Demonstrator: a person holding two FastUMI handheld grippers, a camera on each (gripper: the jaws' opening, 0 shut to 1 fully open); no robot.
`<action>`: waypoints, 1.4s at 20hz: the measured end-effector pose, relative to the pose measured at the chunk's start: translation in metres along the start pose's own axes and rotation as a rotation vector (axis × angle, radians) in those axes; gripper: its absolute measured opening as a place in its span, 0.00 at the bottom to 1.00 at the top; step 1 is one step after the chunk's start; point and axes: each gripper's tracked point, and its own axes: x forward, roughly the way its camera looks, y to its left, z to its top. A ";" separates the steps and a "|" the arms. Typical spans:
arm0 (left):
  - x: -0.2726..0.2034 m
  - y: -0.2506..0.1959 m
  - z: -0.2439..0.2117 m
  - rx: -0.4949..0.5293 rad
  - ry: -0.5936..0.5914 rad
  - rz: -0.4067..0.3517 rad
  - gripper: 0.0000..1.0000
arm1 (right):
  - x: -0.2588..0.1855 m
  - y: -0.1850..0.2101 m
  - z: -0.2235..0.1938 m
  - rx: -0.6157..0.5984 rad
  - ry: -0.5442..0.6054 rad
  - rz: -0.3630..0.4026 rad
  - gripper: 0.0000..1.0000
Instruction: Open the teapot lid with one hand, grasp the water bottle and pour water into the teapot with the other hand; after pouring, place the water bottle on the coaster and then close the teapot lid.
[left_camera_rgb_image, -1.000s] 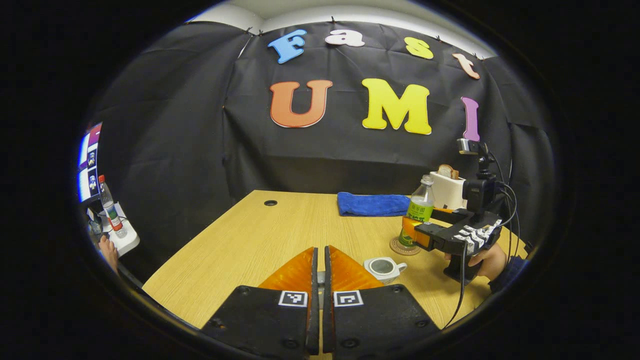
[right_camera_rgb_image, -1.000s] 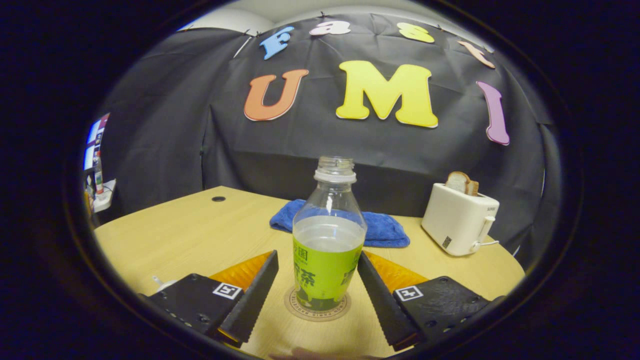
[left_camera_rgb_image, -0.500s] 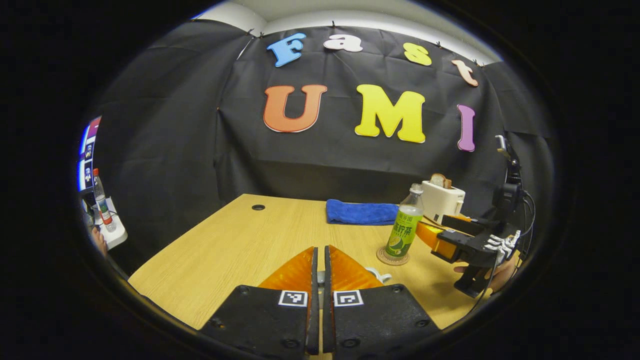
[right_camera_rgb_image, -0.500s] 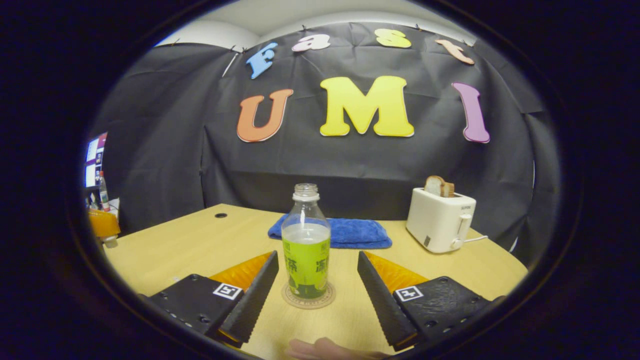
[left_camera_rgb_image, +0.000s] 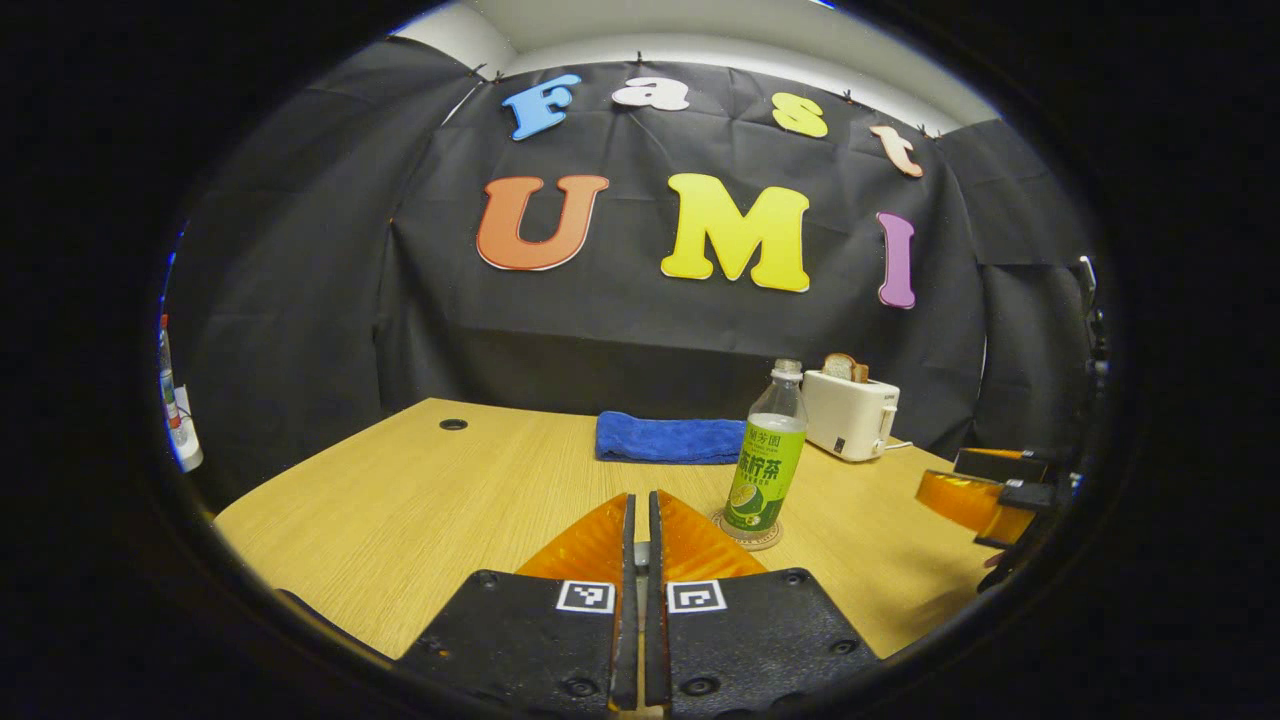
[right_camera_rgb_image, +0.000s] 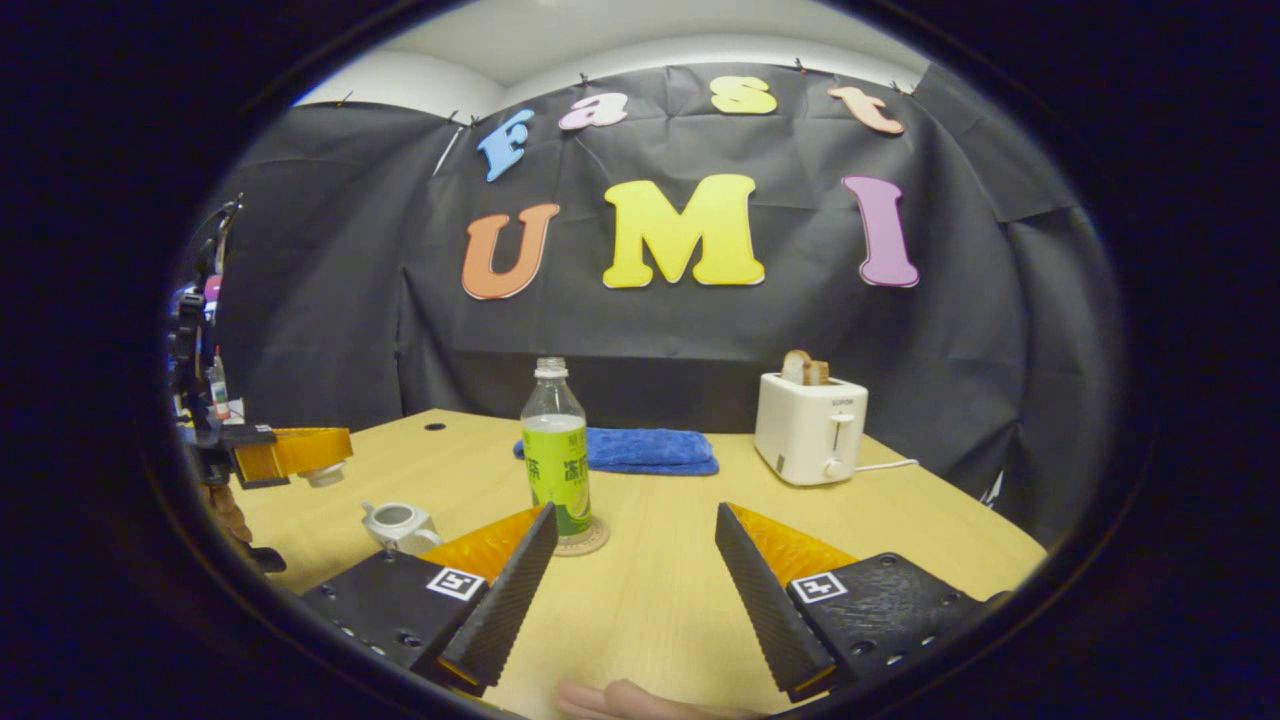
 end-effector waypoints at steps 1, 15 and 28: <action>0.004 -0.005 -0.005 0.016 -0.006 -0.018 0.05 | -0.007 -0.006 0.003 -0.008 -0.017 -0.011 0.95; 0.040 -0.005 -0.036 0.083 0.007 0.073 0.05 | -0.021 -0.041 0.013 0.150 -0.073 0.026 0.94; 0.055 -0.001 -0.041 0.124 0.024 0.194 0.06 | -0.033 -0.033 0.025 0.118 -0.114 0.049 0.96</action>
